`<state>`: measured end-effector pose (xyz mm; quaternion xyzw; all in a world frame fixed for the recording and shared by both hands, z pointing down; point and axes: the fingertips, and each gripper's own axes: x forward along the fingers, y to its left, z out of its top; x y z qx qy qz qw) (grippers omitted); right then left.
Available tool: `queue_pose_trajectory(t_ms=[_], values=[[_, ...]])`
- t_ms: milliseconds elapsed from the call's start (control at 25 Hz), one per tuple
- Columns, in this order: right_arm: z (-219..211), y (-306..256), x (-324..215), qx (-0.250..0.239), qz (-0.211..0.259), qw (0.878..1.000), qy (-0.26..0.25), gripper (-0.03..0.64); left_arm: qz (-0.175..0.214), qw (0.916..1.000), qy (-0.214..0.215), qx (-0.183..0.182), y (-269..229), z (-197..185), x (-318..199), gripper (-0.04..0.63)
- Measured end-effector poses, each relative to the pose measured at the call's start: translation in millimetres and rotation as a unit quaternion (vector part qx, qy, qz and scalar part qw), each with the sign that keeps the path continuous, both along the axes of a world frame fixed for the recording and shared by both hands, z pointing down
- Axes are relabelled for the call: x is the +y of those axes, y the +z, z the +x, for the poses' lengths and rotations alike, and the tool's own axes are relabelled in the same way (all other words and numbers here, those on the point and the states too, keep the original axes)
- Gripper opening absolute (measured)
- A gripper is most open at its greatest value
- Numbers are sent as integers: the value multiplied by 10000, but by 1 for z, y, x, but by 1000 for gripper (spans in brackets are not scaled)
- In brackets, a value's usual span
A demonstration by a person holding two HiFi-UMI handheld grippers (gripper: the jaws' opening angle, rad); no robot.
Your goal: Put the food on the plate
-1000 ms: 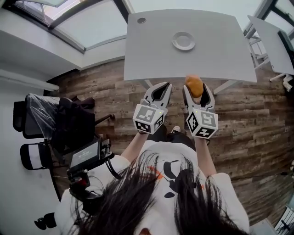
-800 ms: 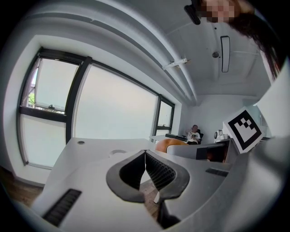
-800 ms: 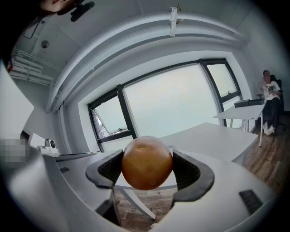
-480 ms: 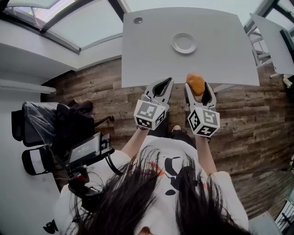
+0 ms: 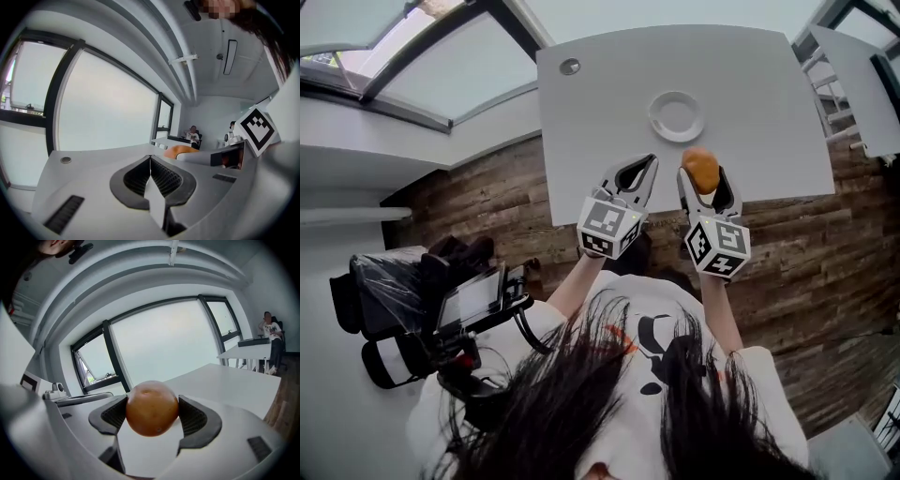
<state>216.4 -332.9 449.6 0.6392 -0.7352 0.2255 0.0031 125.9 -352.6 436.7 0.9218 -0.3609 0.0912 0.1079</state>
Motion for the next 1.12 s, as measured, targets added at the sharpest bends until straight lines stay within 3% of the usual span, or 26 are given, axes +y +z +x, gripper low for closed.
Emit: queue_pose_trajectory(t_ms=[200, 400, 760, 1120], values=[[0, 16, -46, 21, -238, 9995, 203, 331, -155, 9995, 259, -36, 12, -1, -48, 6], [7, 27, -63, 148, -311, 9990, 272, 331, -194, 9990, 403, 21, 14, 5, -60, 6], [5, 81, -132, 425, -751, 9963, 5, 333, -482, 9972, 563, 38, 34, -1, -97, 6], [7, 141, -168, 854, -1182, 9889, -289, 333, -677, 9964, 515, 54, 46, -10, -115, 6]])
